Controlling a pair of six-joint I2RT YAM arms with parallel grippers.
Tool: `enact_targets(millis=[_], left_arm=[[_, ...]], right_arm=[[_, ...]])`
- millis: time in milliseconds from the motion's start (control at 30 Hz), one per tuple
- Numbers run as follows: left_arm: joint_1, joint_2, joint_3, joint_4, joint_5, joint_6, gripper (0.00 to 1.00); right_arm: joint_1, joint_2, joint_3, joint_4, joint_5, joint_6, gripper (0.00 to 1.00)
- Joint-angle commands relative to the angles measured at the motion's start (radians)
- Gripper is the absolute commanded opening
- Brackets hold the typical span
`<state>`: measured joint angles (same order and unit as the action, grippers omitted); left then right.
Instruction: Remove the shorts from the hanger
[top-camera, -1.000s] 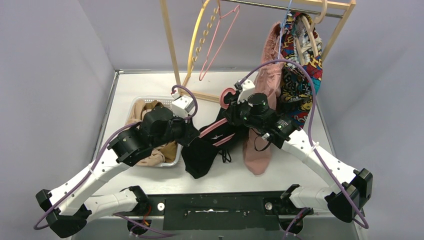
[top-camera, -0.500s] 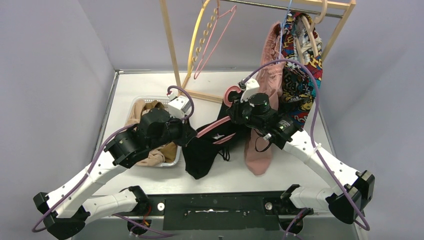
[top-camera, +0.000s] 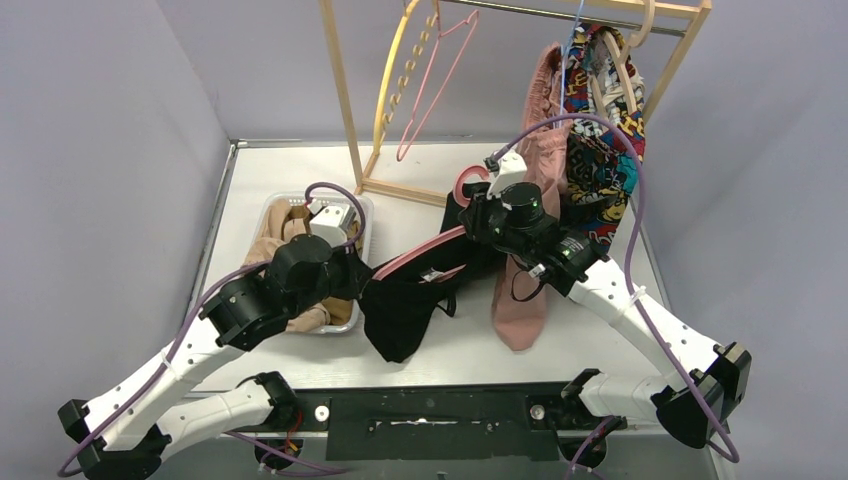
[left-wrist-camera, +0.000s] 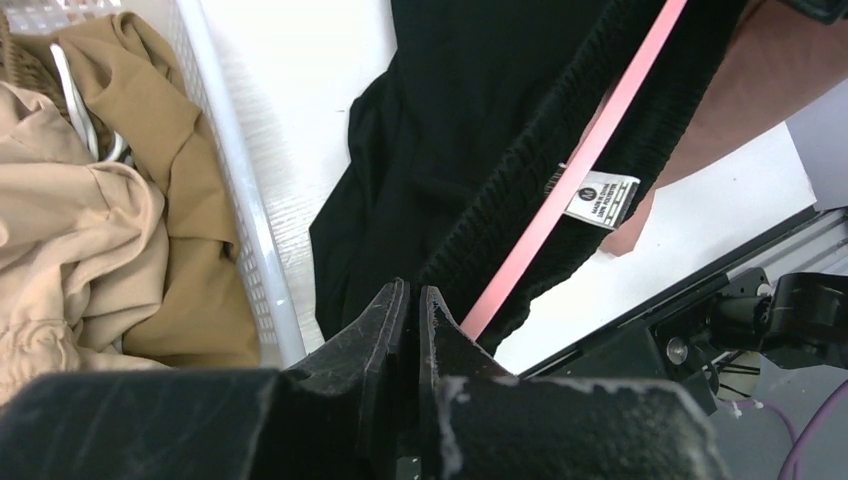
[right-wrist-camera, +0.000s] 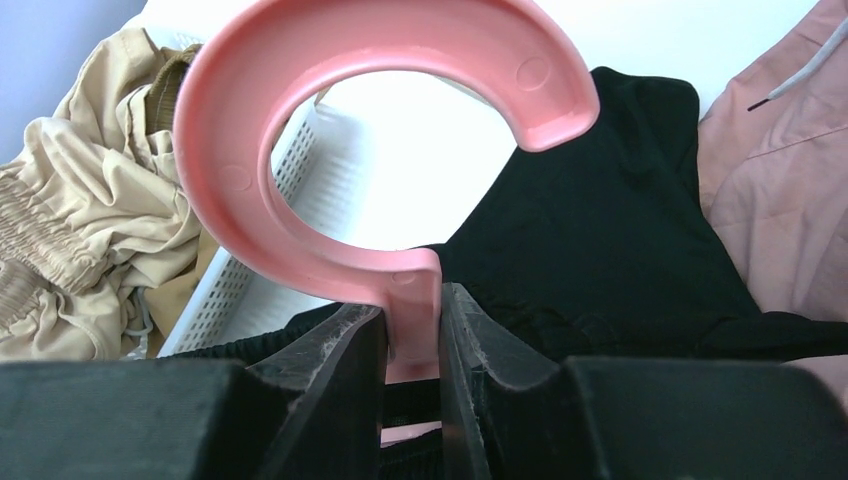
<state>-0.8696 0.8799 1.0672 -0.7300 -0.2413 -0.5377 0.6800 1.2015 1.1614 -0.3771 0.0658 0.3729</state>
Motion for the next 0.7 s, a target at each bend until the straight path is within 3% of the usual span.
enact_targets(millis=[0, 267, 467, 667], left_arm=[[-0.005, -0.023, -0.045, -0.027, 0.012, -0.043, 0.0], [-0.004, -0.059, -0.068, 0.016, 0.013, -0.063, 0.0], [-0.003, -0.077, -0.02, 0.035, -0.015, -0.059, 0.38], [-0.003, -0.111, -0.008, -0.016, -0.099, -0.079, 0.45]], right_arm=[[-0.03, -0.037, 0.058, 0.121, 0.08, 0.078, 0.0], [-0.044, -0.032, 0.037, 0.127, 0.077, 0.147, 0.0], [-0.046, -0.001, 0.05, 0.108, 0.048, 0.146, 0.0], [-0.045, 0.018, 0.056, 0.092, -0.002, 0.108, 0.01]])
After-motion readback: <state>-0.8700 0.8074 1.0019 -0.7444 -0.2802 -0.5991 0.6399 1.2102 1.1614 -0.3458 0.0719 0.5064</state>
